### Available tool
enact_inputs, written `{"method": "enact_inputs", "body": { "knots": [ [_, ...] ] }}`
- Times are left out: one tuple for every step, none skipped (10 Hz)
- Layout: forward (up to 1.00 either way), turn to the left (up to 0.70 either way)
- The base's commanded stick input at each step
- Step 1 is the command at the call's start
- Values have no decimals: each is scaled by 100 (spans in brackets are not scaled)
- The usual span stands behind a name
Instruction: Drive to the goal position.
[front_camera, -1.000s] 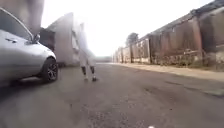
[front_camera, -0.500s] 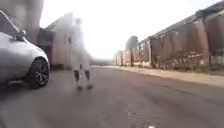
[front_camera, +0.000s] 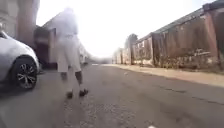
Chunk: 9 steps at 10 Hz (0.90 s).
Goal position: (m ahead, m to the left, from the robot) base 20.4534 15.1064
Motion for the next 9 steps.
{"method": "enact_inputs", "body": {
  "knots": [
    [100, -27],
    [100, -12],
    [100, 0],
    [100, 0],
    [100, 0],
    [100, 0],
    [100, 0],
    [100, 0],
    [100, 0]
  ]
}}
